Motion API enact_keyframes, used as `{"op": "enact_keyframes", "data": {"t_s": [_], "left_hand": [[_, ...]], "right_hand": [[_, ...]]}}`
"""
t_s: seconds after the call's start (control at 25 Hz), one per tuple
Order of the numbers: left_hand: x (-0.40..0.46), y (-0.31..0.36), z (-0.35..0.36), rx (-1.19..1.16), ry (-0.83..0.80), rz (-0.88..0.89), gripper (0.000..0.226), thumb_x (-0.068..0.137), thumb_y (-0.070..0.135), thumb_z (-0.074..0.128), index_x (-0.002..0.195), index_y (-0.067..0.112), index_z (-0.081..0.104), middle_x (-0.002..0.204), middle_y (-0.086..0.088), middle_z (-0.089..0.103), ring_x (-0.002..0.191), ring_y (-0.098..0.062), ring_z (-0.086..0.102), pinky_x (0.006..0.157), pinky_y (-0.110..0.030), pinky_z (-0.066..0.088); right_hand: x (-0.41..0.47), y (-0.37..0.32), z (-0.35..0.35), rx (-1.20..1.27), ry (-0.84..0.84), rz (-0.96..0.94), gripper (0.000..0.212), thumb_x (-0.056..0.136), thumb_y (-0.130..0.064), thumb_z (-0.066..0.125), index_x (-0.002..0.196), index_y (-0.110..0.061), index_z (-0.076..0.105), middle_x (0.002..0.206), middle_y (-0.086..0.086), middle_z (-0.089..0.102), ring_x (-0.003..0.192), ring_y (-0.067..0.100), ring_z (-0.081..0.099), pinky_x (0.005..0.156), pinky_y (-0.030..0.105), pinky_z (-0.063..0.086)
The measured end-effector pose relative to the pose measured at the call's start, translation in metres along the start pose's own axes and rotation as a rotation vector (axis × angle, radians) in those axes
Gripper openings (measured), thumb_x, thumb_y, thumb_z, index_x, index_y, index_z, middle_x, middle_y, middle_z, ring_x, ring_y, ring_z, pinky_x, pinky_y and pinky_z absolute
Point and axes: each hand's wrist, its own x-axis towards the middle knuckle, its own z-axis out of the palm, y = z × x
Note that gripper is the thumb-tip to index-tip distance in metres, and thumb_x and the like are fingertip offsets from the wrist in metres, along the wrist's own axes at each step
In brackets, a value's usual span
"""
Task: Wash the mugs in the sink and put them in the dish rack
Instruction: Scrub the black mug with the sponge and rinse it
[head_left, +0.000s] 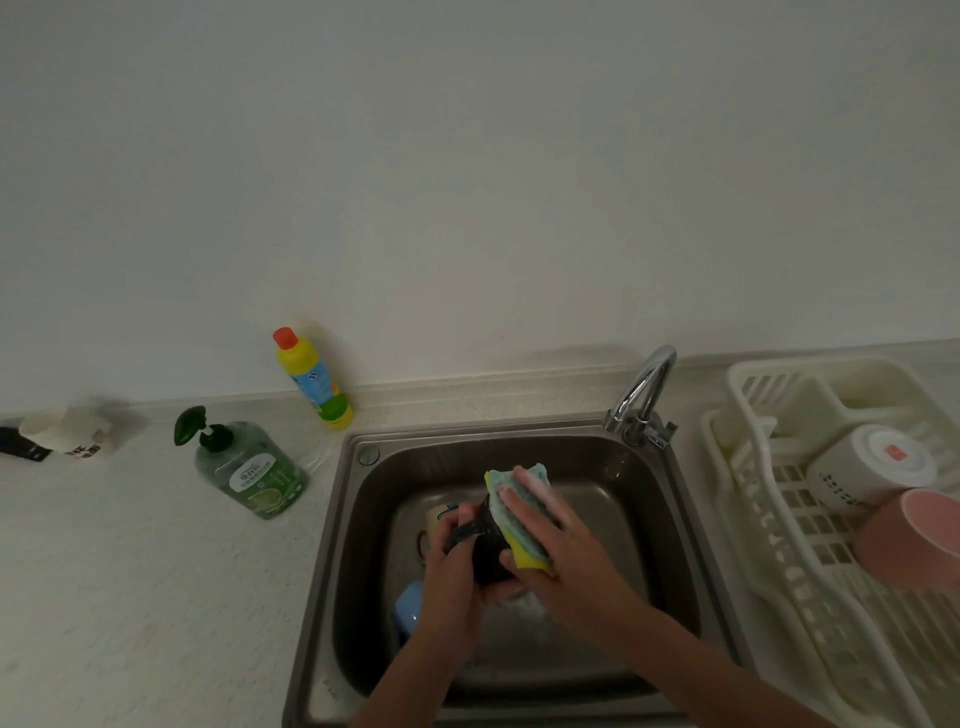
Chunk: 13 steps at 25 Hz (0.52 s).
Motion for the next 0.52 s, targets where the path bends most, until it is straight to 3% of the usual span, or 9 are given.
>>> {"op": "enact_keyframes", "data": {"t_s": [0.2,0.32,0.44,0.52], "left_hand": [[0.006,0.002,-0.001,0.047,-0.030,-0.002,0.028,0.100,0.010,0.045,0.126,0.013,0.057,0.120,-0.021,0.066,0.104,-0.039,0.068,0.082,-0.067,0.053],[0.006,0.004,0.004,0.065,-0.047,-0.030,0.028,0.104,0.025,0.044,0.124,0.015,0.061,0.119,-0.020,0.068,0.105,-0.038,0.068,0.083,-0.063,0.055],[0.006,0.006,0.007,0.044,-0.046,-0.099,0.044,0.103,0.045,0.039,0.120,0.013,0.064,0.114,-0.019,0.070,0.105,-0.037,0.068,0.083,-0.057,0.057],[0.003,0.005,0.009,0.034,-0.082,-0.138,0.041,0.104,0.037,0.037,0.123,0.011,0.063,0.117,-0.020,0.070,0.108,-0.039,0.067,0.081,-0.052,0.058]], "right_hand": [[-0.006,0.000,-0.011,0.047,-0.030,0.010,0.060,0.099,-0.030,0.053,0.154,-0.031,0.028,0.161,-0.027,0.000,0.150,0.001,0.010,0.117,0.033,0.034],[-0.008,0.002,-0.014,0.003,-0.038,-0.013,0.061,0.100,-0.033,0.051,0.155,-0.034,0.025,0.162,-0.024,-0.003,0.150,0.003,0.009,0.118,0.031,0.033],[-0.010,0.008,-0.016,-0.010,-0.019,-0.044,0.066,0.095,-0.038,0.060,0.153,-0.040,0.027,0.164,-0.018,-0.005,0.150,0.003,0.009,0.114,0.021,0.034],[-0.011,0.009,-0.013,0.033,0.036,-0.006,0.077,0.082,-0.046,0.073,0.147,-0.046,0.031,0.163,-0.014,-0.006,0.148,-0.001,0.007,0.108,0.010,0.032]]}}
